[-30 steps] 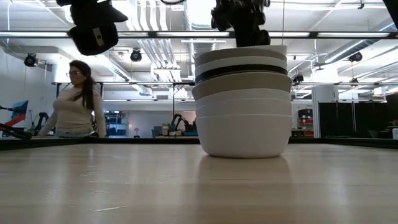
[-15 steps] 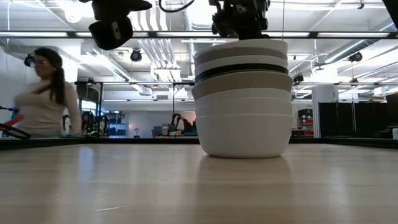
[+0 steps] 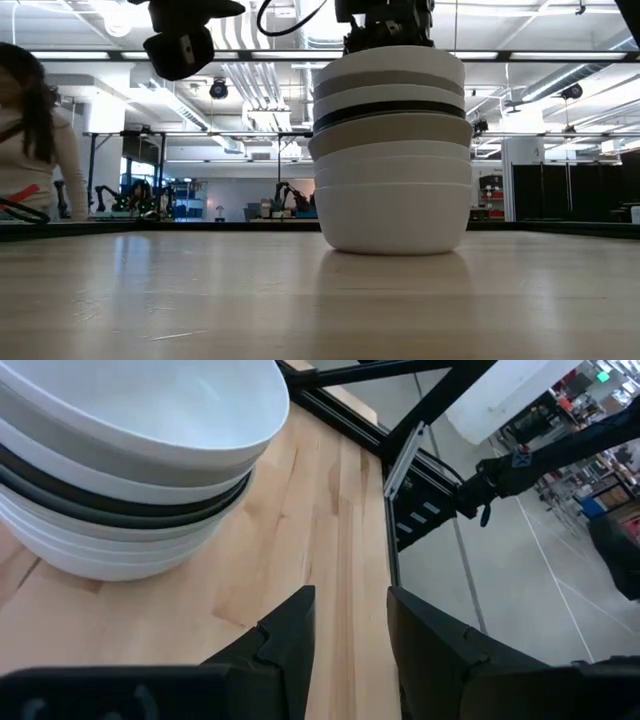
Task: Nest bowls inside each other
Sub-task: Stack the white bowl on the gray bowl
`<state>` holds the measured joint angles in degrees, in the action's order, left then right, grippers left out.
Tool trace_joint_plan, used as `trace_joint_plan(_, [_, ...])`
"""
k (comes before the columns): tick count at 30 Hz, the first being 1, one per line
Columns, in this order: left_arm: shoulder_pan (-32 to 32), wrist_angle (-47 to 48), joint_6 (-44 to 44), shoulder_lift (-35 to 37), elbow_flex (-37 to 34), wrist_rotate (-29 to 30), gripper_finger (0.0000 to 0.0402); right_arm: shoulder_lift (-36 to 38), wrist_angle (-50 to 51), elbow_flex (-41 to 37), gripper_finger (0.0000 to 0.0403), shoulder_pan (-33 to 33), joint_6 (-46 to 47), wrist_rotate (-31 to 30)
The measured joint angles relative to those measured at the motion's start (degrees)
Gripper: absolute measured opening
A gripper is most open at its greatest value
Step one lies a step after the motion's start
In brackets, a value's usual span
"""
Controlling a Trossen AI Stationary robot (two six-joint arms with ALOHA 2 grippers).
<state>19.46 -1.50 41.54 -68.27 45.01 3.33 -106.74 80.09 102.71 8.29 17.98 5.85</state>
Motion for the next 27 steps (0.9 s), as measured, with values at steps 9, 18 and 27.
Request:
trace_joint_plan(9, [0.0, 0.0, 0.0, 0.0, 0.0, -0.1, 0.0111, 0.0, -0.9, -0.7, 0.0011, 0.0, 0.3, 0.1])
trace_joint_plan(18, [0.0, 0.0, 0.0, 0.0, 0.0, -0.2, 0.0111, 0.0, -1.0, -0.7, 0.0063, 0.0, 1.7, 0.3])
trace_joint_plan(27, [0.0, 0.0, 0.0, 0.0, 0.0, -0.2, 0.0111, 0.0, -1.0, -0.6, 0.0109, 0.0, 2.1, 0.1])
